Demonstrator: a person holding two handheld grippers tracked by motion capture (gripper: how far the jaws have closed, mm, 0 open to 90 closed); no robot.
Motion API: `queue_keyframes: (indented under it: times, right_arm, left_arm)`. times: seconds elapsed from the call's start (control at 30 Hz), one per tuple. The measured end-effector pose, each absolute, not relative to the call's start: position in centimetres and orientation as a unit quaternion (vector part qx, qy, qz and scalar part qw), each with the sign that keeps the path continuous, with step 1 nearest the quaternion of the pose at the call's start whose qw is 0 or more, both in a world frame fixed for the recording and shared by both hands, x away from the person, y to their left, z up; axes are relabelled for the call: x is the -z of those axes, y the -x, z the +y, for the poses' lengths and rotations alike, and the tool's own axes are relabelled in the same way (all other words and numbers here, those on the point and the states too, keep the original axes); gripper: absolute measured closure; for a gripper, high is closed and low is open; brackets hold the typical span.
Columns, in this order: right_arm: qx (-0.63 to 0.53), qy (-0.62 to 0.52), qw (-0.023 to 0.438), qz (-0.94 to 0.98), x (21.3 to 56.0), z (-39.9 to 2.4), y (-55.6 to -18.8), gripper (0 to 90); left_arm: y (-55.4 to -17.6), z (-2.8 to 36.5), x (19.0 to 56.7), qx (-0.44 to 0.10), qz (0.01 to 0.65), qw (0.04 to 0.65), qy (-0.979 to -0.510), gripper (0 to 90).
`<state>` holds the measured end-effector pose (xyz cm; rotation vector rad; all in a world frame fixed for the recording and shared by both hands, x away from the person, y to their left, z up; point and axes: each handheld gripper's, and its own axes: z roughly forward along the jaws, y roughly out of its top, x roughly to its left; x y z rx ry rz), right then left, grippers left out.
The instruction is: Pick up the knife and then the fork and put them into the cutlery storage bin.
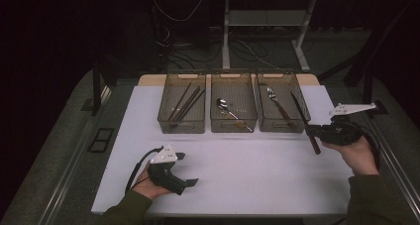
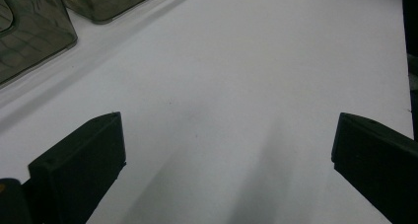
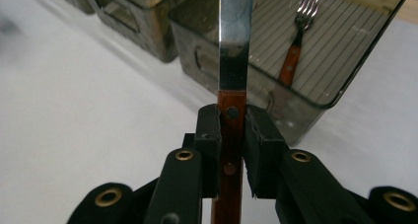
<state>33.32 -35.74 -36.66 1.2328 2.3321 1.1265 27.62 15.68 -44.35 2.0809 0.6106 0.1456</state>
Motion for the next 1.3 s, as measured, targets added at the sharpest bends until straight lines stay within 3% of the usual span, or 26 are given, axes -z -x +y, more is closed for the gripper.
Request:
queue_keyframes:
  times: [0.73, 1.3]
  right_arm:
    - [-0.419, -0.443, 0.195, 0.768, 33.2, -34.5, -37.7, 77.7]
    - [-0.379, -0.483, 0.216, 0.760, 34.5, -32.6, -43.3, 77.6]
  left_arm:
    - [-27.5, 15.7, 44.2, -0.061, 0.249, 0.468, -0.846, 0.0]
    - [-27.5, 15.8, 44.2, -0.061, 0.247, 0.471, -0.845, 0.0]
